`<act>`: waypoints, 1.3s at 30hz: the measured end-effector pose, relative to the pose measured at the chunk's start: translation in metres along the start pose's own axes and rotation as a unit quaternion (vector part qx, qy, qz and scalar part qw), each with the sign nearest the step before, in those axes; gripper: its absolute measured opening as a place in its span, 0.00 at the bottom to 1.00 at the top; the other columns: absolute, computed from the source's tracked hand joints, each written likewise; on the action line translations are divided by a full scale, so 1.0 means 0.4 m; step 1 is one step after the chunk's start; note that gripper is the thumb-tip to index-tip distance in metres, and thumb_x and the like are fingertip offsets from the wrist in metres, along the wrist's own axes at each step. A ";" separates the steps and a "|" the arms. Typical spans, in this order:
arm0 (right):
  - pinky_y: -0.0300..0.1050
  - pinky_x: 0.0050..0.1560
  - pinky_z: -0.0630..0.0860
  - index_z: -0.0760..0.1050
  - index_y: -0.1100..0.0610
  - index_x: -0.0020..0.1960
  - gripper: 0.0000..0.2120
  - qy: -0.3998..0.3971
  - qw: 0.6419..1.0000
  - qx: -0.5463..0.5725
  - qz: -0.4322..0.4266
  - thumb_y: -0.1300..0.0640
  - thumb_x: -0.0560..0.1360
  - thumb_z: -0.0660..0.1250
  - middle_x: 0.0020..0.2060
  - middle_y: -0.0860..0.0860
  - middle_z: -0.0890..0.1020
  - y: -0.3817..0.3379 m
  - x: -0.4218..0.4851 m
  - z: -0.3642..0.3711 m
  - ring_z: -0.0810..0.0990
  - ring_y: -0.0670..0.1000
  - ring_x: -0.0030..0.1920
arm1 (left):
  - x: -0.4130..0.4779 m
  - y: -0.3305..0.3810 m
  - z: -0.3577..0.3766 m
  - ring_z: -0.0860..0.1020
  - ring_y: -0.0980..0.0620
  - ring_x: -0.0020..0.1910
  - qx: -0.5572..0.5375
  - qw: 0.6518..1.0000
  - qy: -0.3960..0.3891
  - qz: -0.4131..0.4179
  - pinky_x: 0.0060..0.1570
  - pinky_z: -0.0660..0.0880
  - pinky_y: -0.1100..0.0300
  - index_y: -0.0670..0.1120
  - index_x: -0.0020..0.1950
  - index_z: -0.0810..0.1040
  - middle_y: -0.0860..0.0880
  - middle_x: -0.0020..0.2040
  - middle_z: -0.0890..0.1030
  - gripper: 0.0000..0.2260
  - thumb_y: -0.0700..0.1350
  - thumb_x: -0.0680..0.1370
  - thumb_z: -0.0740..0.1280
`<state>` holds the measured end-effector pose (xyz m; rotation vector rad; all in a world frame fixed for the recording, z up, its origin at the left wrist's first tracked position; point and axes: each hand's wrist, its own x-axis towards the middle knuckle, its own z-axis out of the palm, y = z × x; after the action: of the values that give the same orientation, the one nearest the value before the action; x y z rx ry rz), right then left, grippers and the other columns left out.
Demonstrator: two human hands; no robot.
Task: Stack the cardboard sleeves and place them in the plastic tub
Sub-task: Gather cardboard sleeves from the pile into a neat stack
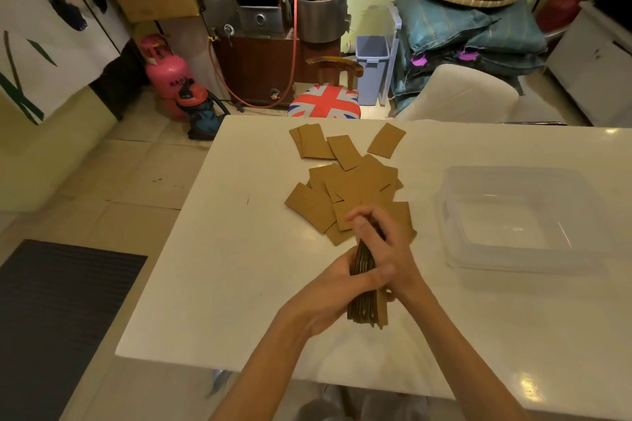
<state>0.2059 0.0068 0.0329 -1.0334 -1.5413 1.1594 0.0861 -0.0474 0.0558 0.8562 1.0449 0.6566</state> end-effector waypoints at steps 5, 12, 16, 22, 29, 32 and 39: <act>0.41 0.64 0.73 0.50 0.40 0.76 0.55 -0.116 0.990 0.032 0.074 0.24 0.56 0.69 0.67 0.36 0.72 -0.042 -0.023 -0.060 0.73 0.42 0.66 | -0.008 0.027 -0.057 0.84 0.44 0.52 -0.068 0.998 0.014 -0.008 0.46 0.82 0.51 0.44 0.68 0.73 0.41 0.58 0.84 0.24 0.54 0.76 0.71; 0.50 0.77 0.58 0.34 0.34 0.76 0.62 -0.202 0.947 -0.248 -0.019 0.41 0.62 0.79 0.76 0.38 0.42 -0.063 -0.082 -0.048 0.46 0.42 0.77 | 0.022 0.042 -0.044 0.81 0.46 0.62 -0.069 0.997 -0.022 0.009 0.55 0.80 0.54 0.48 0.71 0.72 0.42 0.62 0.82 0.28 0.54 0.73 0.72; 0.56 0.72 0.65 0.41 0.36 0.77 0.59 -0.174 0.950 -0.254 -0.044 0.43 0.61 0.79 0.75 0.44 0.50 -0.070 -0.081 -0.052 0.55 0.46 0.76 | 0.030 0.050 -0.044 0.80 0.46 0.63 -0.083 0.996 -0.028 0.003 0.64 0.77 0.50 0.48 0.67 0.75 0.43 0.63 0.82 0.27 0.60 0.72 0.69; 0.52 0.75 0.63 0.34 0.32 0.75 0.63 -0.223 0.956 -0.191 0.015 0.40 0.61 0.80 0.74 0.32 0.43 -0.078 -0.091 -0.069 0.49 0.39 0.77 | 0.043 0.050 -0.036 0.82 0.46 0.60 -0.037 0.998 -0.041 -0.009 0.55 0.80 0.55 0.46 0.65 0.75 0.41 0.61 0.82 0.27 0.55 0.69 0.71; 0.51 0.75 0.49 0.29 0.31 0.73 0.60 -0.096 0.967 -0.222 0.077 0.28 0.59 0.72 0.76 0.35 0.34 -0.041 -0.076 -0.071 0.34 0.42 0.77 | 0.098 0.019 -0.054 0.83 0.41 0.51 -0.256 0.960 0.072 0.083 0.51 0.81 0.44 0.50 0.72 0.69 0.39 0.58 0.82 0.41 0.58 0.64 0.80; 0.50 0.75 0.59 0.44 0.25 0.72 0.41 -0.022 0.988 -0.014 0.153 0.30 0.68 0.66 0.77 0.35 0.53 -0.036 -0.080 -0.046 0.55 0.43 0.78 | 0.129 -0.006 -0.073 0.78 0.37 0.63 -0.309 0.921 0.148 0.186 0.61 0.75 0.34 0.51 0.73 0.68 0.39 0.64 0.79 0.35 0.57 0.70 0.77; 0.28 0.59 0.71 0.68 0.35 0.63 0.23 0.127 0.987 -0.032 0.096 0.48 0.73 0.73 0.62 0.34 0.68 -0.026 -0.095 0.082 0.69 0.36 0.65 | 0.138 -0.035 -0.010 0.80 0.38 0.61 -0.314 0.891 0.244 0.220 0.59 0.78 0.42 0.49 0.71 0.67 0.39 0.64 0.79 0.29 0.58 0.73 0.68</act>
<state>0.1817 -0.0383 0.0318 -1.3423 -1.3066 1.0647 0.1036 -0.0091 0.0173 0.3459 0.9822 1.5595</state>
